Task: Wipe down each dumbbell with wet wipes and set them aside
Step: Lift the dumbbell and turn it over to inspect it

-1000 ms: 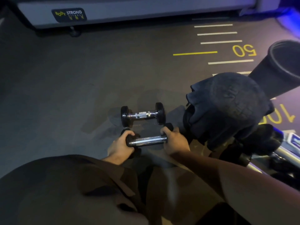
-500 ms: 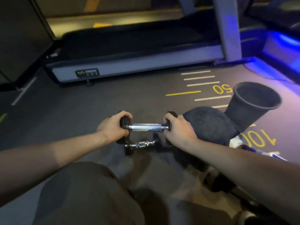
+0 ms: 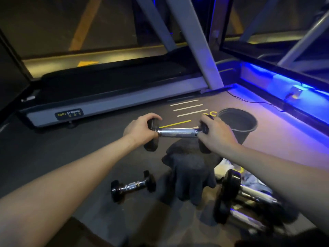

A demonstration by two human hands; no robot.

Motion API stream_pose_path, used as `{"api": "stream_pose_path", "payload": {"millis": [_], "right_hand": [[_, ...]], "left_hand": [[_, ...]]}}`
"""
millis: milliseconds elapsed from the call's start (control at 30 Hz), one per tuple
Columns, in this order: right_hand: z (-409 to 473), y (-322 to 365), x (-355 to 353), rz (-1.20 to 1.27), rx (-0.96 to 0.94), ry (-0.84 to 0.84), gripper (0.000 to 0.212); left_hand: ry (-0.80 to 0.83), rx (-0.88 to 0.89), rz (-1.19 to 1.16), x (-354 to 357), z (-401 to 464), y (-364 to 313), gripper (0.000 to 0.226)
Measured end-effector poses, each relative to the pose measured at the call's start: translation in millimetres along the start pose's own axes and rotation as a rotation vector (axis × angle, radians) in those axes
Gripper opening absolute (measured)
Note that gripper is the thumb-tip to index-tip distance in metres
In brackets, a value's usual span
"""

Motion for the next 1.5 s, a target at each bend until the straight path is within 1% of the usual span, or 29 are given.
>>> {"api": "stream_pose_path", "payload": {"millis": [100, 200, 400, 467, 567, 700, 767, 867, 1033, 1133, 1267, 1367, 1500], "right_hand": [[-2.0, -23.2, -0.5, -0.041, 0.017, 0.018, 0.018], [0.4, -42.2, 3.0, -0.020, 0.035, 0.020, 0.016], [7.2, -73.4, 16.1, 0.023, 0.052, 0.040, 0.022], [5.1, -84.2, 24.3, 0.030, 0.072, 0.071, 0.024], [-0.6, -93.8, 36.0, 0.051, 0.113, 0.153, 0.019], [-1.8, -99.4, 38.5, 0.054, 0.105, 0.177, 0.018], [-1.5, -100.7, 37.8, 0.044, 0.113, 0.185, 0.020], [1.0, -102.7, 39.2, 0.047, 0.108, 0.202, 0.024], [2.5, -97.8, 37.3, 0.049, 0.138, 0.201, 0.026], [-2.3, -93.3, 32.7, 0.027, 0.130, 0.211, 0.025], [-8.8, -89.0, 26.4, -0.013, 0.119, 0.244, 0.025], [-11.0, -86.5, 23.7, -0.037, 0.106, 0.262, 0.026], [-10.0, -89.3, 24.7, -0.034, 0.095, 0.259, 0.024]], "left_hand": [[0.041, 0.015, -0.004, 20.4, 10.9, -11.1, 0.047], [0.050, 0.018, 0.005, 33.3, 25.7, -19.2, 0.047], [0.096, 0.030, 0.040, 56.6, 53.9, -26.3, 0.048], [0.116, 0.045, 0.065, 68.7, 59.4, -25.7, 0.048], [0.129, 0.057, 0.104, 90.4, 64.6, -20.9, 0.048], [0.079, 0.104, 0.166, 102.1, 72.0, -16.7, 0.056], [0.088, 0.145, 0.197, 102.4, 72.8, -10.4, 0.063], [0.191, 0.154, 0.105, 99.1, 78.6, 5.3, 0.075], [0.437, 0.155, -0.180, 94.6, 84.8, 21.9, 0.104], [0.512, 0.152, -0.274, 92.0, 88.5, 29.7, 0.117], [0.612, 0.064, -0.414, 91.6, 96.0, 34.5, 0.121], [0.687, 0.093, -0.410, 98.7, 99.4, 35.1, 0.126], [0.785, -0.008, -0.572, 102.0, 102.3, 33.6, 0.127]]}}
Point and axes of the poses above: each hand's wrist, its own z-axis towards the middle knuckle, its own x-axis out of the palm, y = z × x, the point moved 1 cm from there along z, towards the middle knuckle, and after that the axes turned 12 degrees about -x, right-handed, at the moved point
